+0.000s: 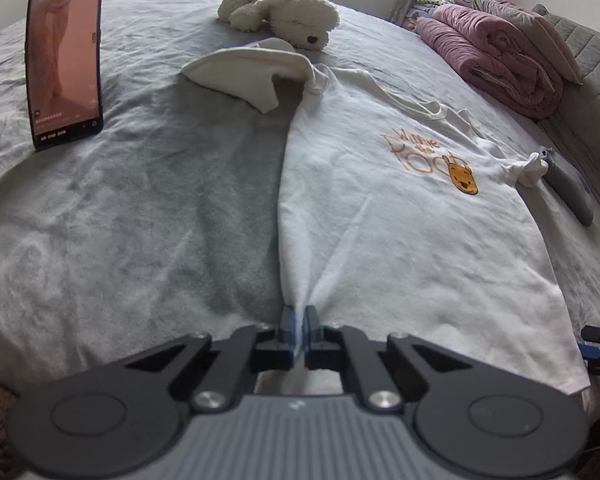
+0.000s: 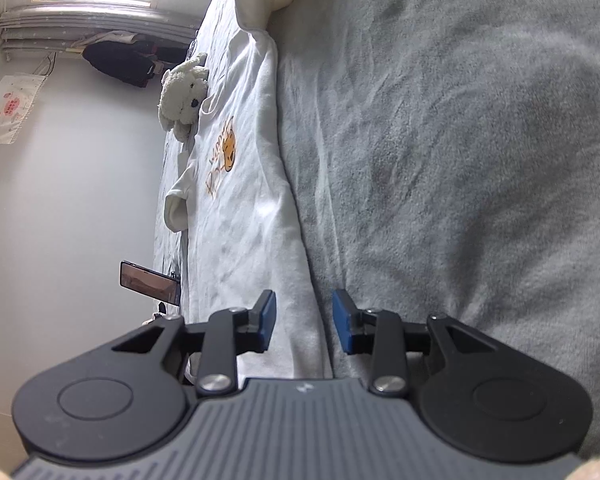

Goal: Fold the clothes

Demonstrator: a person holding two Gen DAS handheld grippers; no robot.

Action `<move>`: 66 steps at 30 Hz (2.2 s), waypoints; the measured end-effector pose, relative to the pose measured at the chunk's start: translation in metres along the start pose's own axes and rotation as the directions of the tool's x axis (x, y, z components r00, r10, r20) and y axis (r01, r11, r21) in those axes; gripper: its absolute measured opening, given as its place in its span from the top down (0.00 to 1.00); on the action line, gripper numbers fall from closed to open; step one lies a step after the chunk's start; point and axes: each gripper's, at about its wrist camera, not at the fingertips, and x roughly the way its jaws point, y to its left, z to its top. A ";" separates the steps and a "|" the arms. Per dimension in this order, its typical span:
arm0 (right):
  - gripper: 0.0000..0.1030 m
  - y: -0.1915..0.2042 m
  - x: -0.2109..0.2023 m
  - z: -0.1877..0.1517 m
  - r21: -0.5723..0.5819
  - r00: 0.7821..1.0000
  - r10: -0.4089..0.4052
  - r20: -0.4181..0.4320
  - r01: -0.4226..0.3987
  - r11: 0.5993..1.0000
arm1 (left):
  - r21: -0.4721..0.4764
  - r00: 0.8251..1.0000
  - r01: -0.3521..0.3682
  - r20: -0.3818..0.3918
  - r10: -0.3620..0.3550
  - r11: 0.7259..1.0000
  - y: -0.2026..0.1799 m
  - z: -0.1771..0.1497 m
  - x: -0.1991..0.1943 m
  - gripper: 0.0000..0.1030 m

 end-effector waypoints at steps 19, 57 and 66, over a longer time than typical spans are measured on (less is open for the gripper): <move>0.87 -0.013 0.009 -0.011 0.108 0.997 0.048 0.062 -0.054 0.993 | -0.061 0.997 -0.065 0.040 0.068 0.996 0.018 -0.002 0.002 0.96; 0.58 0.114 0.090 -0.027 -0.516 0.890 -0.241 0.387 0.426 0.743 | 0.297 0.972 0.029 0.214 -0.096 0.954 -0.076 0.044 0.043 0.53; 0.57 0.109 0.141 0.002 -0.555 0.834 -0.277 0.477 0.530 0.641 | 0.321 0.971 -0.042 0.238 -0.037 0.946 -0.078 0.061 0.110 0.27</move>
